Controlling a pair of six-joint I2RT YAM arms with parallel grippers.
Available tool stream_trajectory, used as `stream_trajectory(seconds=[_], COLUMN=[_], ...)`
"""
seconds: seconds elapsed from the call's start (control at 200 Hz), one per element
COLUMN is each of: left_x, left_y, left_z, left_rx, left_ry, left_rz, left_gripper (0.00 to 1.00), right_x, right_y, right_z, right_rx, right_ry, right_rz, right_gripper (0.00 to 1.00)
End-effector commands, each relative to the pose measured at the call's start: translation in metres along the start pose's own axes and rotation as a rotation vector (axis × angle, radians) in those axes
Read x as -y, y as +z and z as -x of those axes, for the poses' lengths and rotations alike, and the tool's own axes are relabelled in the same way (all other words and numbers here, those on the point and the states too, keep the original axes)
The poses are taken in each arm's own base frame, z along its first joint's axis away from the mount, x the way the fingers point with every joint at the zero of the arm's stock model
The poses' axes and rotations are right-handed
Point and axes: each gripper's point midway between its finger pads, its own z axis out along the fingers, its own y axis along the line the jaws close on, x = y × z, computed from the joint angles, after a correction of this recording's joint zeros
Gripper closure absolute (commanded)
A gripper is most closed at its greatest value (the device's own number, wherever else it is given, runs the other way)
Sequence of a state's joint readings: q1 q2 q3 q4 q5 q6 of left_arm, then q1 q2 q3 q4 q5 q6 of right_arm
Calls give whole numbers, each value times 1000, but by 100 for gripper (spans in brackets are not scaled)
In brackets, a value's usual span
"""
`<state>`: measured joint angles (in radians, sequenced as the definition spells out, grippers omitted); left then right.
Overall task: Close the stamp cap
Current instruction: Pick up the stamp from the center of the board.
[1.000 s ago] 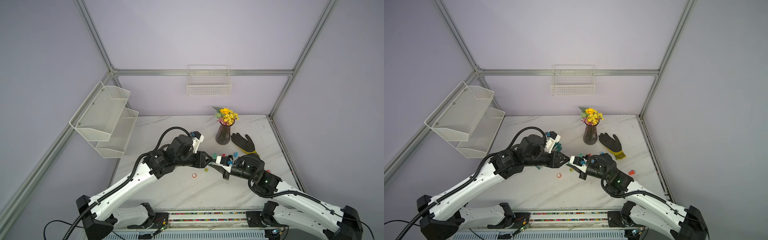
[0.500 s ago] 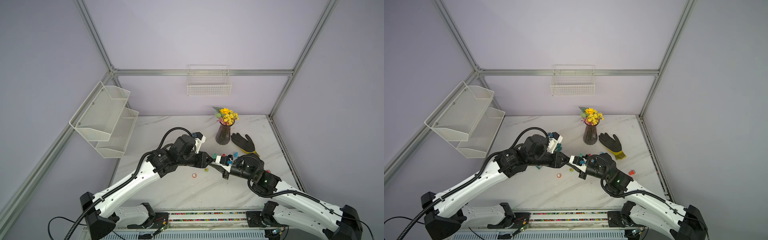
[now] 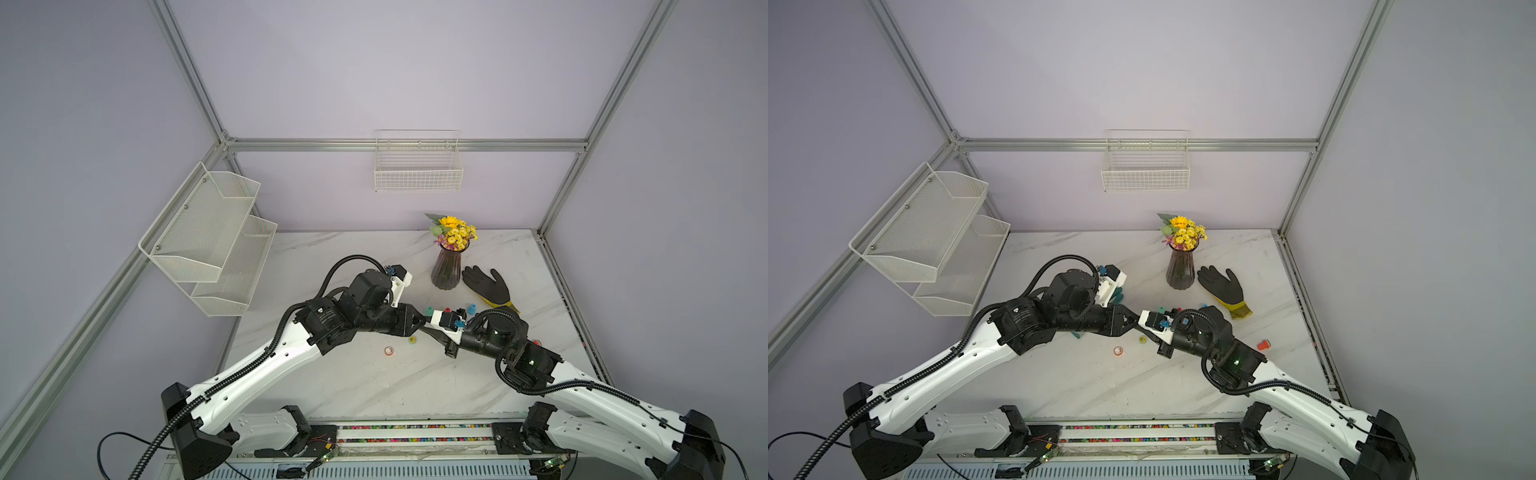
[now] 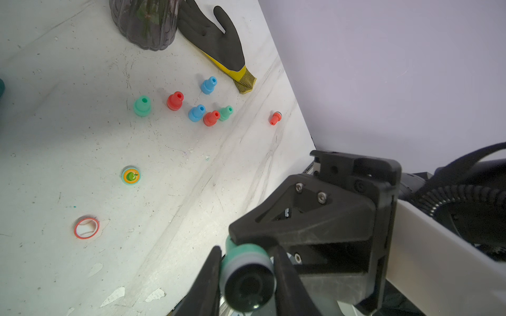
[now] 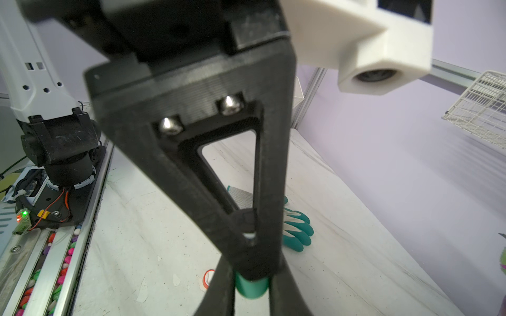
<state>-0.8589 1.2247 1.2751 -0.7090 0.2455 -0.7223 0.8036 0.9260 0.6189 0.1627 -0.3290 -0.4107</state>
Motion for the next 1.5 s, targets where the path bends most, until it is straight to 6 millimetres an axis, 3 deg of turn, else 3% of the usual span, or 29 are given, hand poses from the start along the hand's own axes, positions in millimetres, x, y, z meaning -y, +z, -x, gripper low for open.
stream_trajectory(seconds=[0.0, 0.1, 0.26, 0.505, 0.645, 0.9, 1.035, 1.495], left_x=[18, 30, 71, 132, 159, 176, 184, 184], left_y=[-19, -31, -62, -108, -129, -148, -155, -151], left_z=[20, 30, 52, 60, 58, 57, 56, 55], left_rx=[80, 121, 183, 220, 221, 234, 232, 220], left_ry=[30, 50, 98, 128, 133, 140, 147, 147], left_rz=[-33, -67, -189, -481, -646, -776, -834, -832], left_gripper=[74, 74, 75, 76, 77, 79, 79, 80], right_x=[5, 8, 11, 13, 11, 9, 14, 14], right_y=[-7, -16, -38, -80, -95, -98, -96, -99], right_z=[29, 49, 98, 169, 198, 222, 224, 231], right_rx=[74, 138, 319, 604, 719, 794, 787, 781], right_ry=[-49, -41, -1, 12, 5, -23, -28, -35], right_rz=[-17, -29, -36, -23, 15, 66, 39, 47], right_gripper=[90, 78, 63, 55, 55, 62, 62, 84])
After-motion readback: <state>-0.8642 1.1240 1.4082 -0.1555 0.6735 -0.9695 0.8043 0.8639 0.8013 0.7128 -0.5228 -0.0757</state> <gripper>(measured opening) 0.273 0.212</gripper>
